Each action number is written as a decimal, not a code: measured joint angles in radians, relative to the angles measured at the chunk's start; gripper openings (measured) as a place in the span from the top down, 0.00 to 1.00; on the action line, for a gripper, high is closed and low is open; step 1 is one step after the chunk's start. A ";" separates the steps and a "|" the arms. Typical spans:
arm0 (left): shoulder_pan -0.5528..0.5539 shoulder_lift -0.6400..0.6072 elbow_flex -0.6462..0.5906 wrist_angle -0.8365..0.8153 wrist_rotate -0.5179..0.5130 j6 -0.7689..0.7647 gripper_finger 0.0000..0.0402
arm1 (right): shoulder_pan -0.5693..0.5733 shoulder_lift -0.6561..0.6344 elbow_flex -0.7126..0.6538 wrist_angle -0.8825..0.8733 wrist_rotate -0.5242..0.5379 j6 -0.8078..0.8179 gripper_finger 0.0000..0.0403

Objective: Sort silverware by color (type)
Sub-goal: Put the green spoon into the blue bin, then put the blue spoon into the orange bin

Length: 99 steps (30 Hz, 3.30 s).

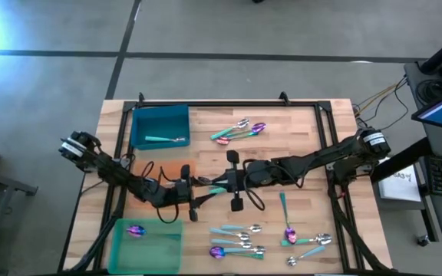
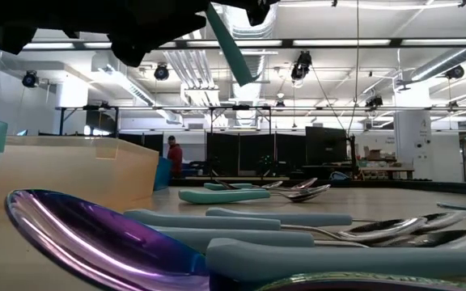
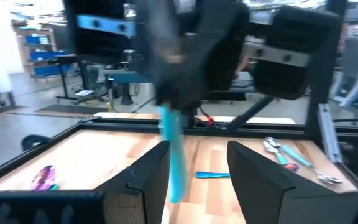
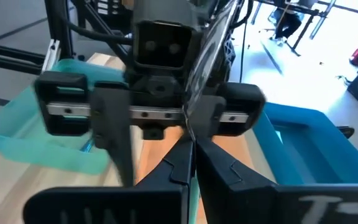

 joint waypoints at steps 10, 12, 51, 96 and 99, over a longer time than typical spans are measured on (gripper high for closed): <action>0.006 -0.001 0.004 0.002 -0.019 0.006 0.64 | 0.000 0.001 0.006 -0.001 -0.051 0.020 0.98; 0.006 -0.001 0.013 0.002 -0.008 0.008 0.64 | 0.000 0.001 0.006 -0.001 -0.051 0.020 0.98; 0.051 -0.196 -0.109 -0.184 -0.213 0.062 0.98 | 0.010 -0.158 0.007 -0.395 0.067 0.269 0.72; 0.865 -0.746 -0.150 -1.462 -0.181 -0.283 0.56 | 0.190 -0.124 -0.174 -1.055 -0.322 1.384 0.75; 0.865 -0.747 -0.149 -1.462 -0.147 -0.296 0.53 | 0.246 -0.111 -0.174 -1.047 -0.449 1.384 0.75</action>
